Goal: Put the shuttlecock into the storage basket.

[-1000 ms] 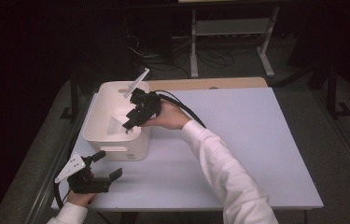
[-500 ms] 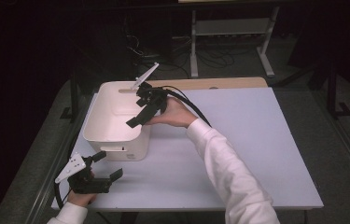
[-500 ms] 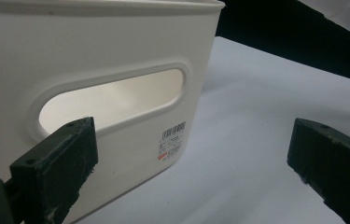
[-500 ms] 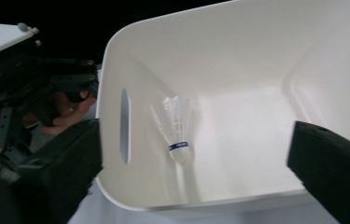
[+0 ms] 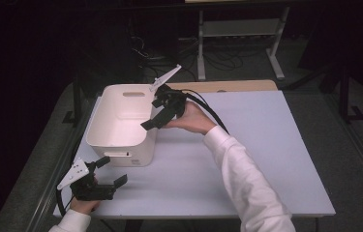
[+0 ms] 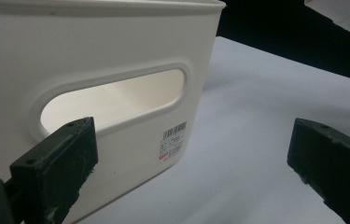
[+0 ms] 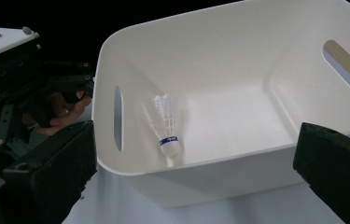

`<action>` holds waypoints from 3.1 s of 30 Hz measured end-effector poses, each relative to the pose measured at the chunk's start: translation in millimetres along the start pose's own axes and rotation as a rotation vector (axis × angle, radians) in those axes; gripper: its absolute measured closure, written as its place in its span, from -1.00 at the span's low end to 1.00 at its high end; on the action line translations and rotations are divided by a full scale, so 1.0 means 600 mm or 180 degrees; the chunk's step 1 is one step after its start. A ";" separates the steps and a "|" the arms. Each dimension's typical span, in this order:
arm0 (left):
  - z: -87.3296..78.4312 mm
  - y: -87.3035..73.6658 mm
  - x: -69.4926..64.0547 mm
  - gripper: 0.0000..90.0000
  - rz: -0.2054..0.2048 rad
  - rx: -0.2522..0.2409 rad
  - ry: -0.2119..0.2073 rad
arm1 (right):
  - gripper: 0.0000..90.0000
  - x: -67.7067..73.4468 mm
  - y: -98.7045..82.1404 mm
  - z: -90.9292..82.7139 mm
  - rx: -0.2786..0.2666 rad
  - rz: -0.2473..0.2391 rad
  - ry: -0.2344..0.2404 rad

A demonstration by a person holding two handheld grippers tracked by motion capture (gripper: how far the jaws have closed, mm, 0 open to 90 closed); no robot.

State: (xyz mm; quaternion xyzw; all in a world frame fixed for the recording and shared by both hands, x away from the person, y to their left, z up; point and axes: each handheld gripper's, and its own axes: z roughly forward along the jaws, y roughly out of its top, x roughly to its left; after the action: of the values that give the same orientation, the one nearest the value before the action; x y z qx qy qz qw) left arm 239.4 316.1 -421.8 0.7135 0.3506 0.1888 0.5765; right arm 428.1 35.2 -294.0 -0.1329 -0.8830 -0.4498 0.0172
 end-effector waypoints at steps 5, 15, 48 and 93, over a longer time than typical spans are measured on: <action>0.001 -0.001 0.000 -0.97 -0.0012 0.0010 0.0005 | -1.00 -0.002 -0.011 -0.015 -0.0056 0.0049 -0.0024; 0.001 0.000 0.001 -0.97 0.0012 0.0033 0.0013 | -1.00 -0.005 -0.038 -0.053 -0.0121 0.0085 -0.0103; 0.004 -0.001 -0.003 -0.97 -0.0007 0.0041 0.0015 | -1.00 -0.006 -0.164 -0.100 -0.0369 0.0321 -0.0219; 0.000 0.000 -0.001 -0.97 0.0041 0.0069 0.0026 | -1.00 0.015 -0.325 -0.161 -0.0624 0.0624 -0.0458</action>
State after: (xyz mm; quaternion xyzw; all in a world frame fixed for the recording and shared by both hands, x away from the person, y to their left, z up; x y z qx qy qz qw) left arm 239.2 315.7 -421.8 0.7211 0.3504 0.1916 0.5661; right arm 362.2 -149.2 -388.8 -0.2513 -0.8166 -0.5194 -0.0153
